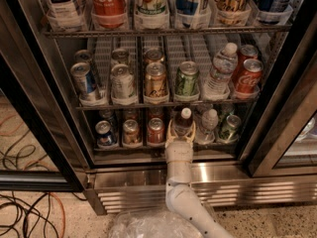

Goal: Pick blue plastic bottle from bottom shelf of fridge

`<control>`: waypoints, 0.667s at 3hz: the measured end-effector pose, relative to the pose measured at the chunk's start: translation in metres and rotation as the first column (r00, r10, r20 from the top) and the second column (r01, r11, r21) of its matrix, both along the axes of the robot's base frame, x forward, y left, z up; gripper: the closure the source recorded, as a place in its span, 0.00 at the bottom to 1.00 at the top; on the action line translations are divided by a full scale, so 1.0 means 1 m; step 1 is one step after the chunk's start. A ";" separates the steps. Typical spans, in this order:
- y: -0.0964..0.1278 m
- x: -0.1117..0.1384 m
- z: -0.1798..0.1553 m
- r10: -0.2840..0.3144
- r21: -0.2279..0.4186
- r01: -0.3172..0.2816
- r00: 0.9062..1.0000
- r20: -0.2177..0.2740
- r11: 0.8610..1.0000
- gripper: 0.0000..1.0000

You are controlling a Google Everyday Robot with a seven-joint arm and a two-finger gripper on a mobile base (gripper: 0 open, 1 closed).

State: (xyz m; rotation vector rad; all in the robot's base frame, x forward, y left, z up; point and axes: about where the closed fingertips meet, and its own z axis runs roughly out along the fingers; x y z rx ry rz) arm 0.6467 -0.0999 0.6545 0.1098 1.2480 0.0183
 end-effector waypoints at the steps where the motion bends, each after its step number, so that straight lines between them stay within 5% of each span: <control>1: -0.005 -0.011 0.032 0.014 -0.004 -0.014 0.998 0.063 1.000 1.00; 2: -0.011 -0.022 0.054 0.031 -0.013 -0.030 0.995 0.099 0.999 1.00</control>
Offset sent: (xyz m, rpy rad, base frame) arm -0.0356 -0.0174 0.0779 -0.0207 -0.1401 0.0500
